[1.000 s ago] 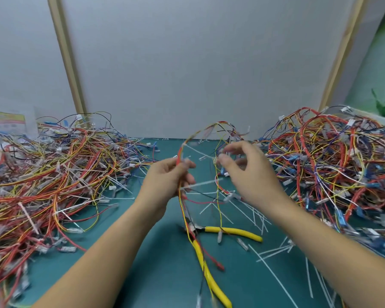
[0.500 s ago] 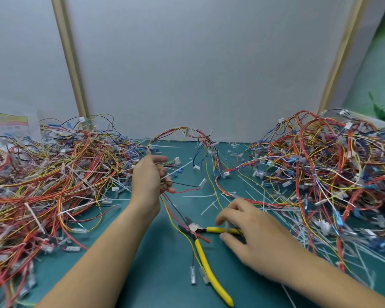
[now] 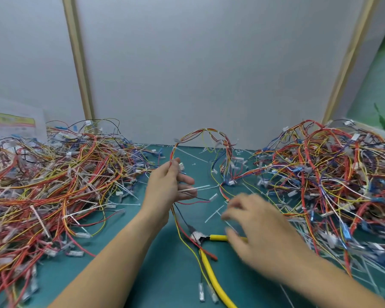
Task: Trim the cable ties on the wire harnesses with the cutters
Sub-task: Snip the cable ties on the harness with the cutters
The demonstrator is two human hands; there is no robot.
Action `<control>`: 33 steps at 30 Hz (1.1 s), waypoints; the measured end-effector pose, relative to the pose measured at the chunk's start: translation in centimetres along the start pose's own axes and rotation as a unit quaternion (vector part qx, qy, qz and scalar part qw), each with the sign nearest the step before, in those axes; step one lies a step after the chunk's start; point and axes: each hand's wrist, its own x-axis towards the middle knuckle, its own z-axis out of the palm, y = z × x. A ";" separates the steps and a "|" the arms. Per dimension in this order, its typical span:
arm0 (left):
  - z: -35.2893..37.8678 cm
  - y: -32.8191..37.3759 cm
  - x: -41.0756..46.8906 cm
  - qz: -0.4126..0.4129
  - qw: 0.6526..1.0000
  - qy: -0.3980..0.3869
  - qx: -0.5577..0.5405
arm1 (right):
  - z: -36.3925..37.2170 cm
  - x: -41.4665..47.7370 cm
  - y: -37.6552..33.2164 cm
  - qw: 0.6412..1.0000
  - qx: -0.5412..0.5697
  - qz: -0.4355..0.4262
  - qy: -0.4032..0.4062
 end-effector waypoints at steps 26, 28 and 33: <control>-2.1 1.0 0.9 0.084 0.974 0.174 0.118 | -3.9 -3.1 -0.1 0.970 -0.021 0.072 -0.231; -2.0 0.7 1.1 0.078 0.980 0.150 0.100 | -3.7 -2.9 0.8 0.978 0.047 0.097 -0.179; -1.1 0.7 0.3 0.012 0.995 0.062 0.076 | -3.7 -2.1 2.7 0.885 0.406 0.205 -0.102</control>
